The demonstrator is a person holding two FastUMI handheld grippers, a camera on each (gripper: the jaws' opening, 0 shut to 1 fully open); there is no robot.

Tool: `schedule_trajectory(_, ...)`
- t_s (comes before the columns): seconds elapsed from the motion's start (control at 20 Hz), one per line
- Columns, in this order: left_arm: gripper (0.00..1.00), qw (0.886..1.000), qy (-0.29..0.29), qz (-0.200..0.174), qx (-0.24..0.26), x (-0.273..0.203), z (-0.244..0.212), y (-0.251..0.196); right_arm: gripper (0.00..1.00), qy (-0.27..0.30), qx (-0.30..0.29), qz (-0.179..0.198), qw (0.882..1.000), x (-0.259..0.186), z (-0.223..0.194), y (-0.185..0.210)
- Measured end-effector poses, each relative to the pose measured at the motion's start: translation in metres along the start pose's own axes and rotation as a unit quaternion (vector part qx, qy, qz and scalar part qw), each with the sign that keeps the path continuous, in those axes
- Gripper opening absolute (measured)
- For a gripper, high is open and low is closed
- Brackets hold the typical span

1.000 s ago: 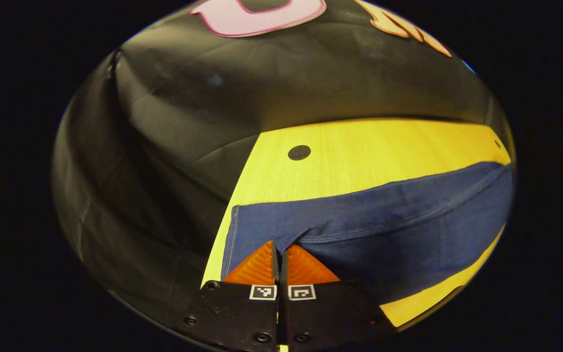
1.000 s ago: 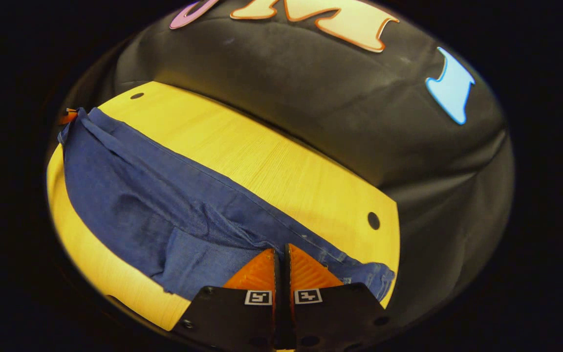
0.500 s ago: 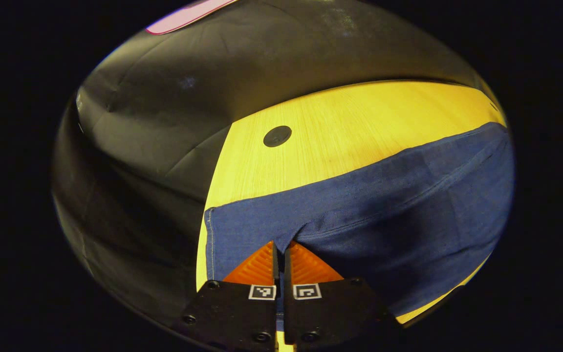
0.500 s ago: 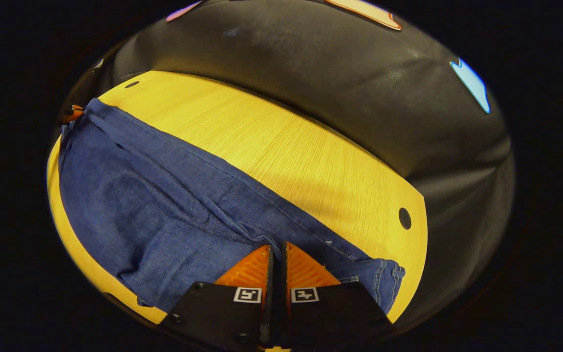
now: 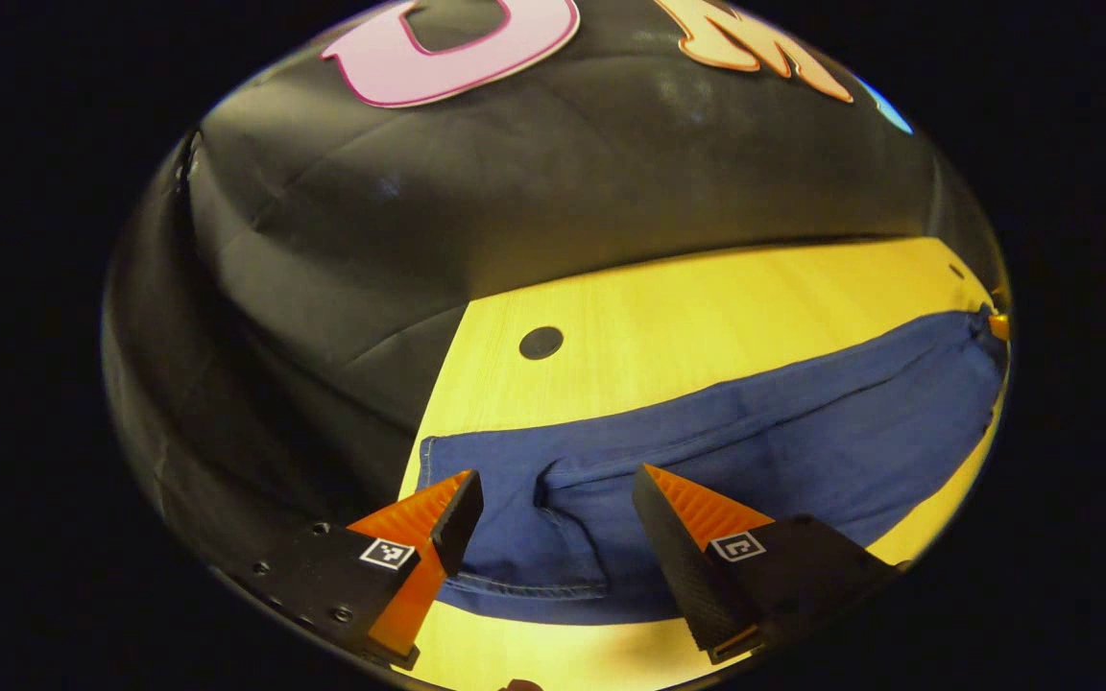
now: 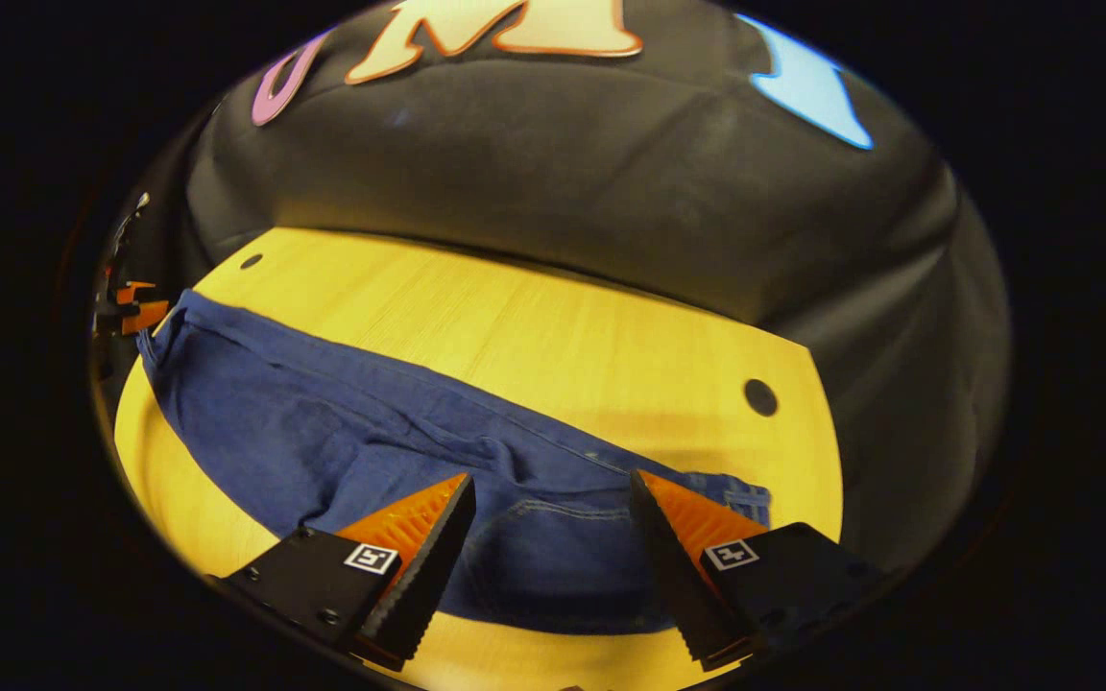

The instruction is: Grasp the waist and the cuffs of the jeans and fold them to make the two legs overlap; first hold the waist and fold one-third of the jeans toward the cuffs, then hold the cuffs and fold the remaining one-third in the same direction to finish folding.

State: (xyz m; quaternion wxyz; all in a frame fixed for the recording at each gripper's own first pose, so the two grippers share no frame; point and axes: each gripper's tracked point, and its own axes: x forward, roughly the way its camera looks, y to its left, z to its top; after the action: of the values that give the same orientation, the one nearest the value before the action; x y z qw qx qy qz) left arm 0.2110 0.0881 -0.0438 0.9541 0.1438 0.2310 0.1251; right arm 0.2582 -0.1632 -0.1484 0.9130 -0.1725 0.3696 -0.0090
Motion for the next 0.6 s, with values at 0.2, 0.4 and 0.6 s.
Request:
schedule_trajectory(0.2, 0.96, 1.0, -0.014, 0.008, -0.014, -0.008, -0.01, 0.006, 0.99, 0.013, 0.039, -0.035, 0.999, -0.025, -0.032, -0.067)
schedule_trajectory(0.4, 0.96, 0.999, -0.003, 0.001, -0.043, -0.004, -0.001, 0.011, 0.99, 0.028, 0.091, -0.048, 0.994, -0.034, -0.068, -0.108)
schedule_trajectory(0.6, 0.96, 0.998, 0.002, -0.009, -0.065, -0.005, 0.002, 0.01, 1.0, 0.048, 0.133, -0.044, 0.989, -0.021, -0.1, -0.127)
